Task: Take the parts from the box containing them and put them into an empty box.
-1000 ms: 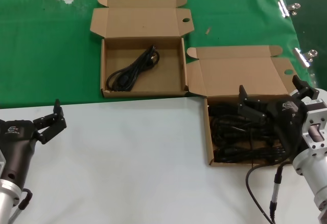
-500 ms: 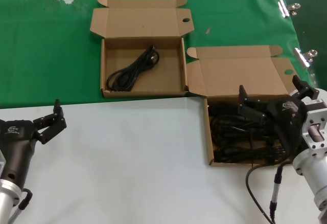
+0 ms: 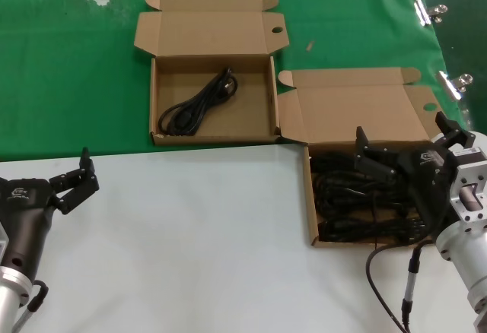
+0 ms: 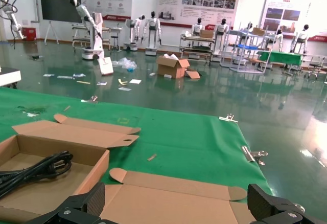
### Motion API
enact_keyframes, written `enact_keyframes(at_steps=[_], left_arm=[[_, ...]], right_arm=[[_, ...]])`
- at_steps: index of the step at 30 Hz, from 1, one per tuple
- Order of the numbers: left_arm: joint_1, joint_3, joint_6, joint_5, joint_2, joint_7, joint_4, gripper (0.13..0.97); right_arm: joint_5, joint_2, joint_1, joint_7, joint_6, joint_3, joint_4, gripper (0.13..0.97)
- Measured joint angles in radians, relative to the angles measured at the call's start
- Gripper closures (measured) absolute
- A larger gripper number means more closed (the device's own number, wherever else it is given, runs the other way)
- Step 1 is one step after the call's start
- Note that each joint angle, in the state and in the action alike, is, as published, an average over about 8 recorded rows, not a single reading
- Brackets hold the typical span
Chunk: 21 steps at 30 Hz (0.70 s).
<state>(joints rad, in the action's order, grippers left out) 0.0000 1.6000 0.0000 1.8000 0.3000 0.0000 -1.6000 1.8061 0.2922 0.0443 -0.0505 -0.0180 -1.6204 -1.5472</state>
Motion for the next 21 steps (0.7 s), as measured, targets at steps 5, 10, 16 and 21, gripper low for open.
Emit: enact_keyframes(at_steps=[5, 10, 16, 21], left_arm=[[0.0, 0.0, 0.0, 0.0, 0.0, 0.0, 0.0, 0.132], [0.0, 0.0, 0.0, 0.0, 0.0, 0.0, 0.0, 0.132], [0.0, 0.0, 0.0, 0.0, 0.0, 0.0, 0.0, 0.132], [0.0, 0.0, 0.0, 0.0, 0.0, 0.0, 0.0, 0.132]], right_arm=[[0.0, 0.0, 0.0, 0.0, 0.0, 0.0, 0.0, 0.129], [0.0, 0.0, 0.0, 0.0, 0.0, 0.0, 0.0, 0.129], [0.0, 0.0, 0.0, 0.0, 0.0, 0.0, 0.0, 0.129], [0.0, 0.0, 0.0, 0.0, 0.0, 0.0, 0.0, 0.129]])
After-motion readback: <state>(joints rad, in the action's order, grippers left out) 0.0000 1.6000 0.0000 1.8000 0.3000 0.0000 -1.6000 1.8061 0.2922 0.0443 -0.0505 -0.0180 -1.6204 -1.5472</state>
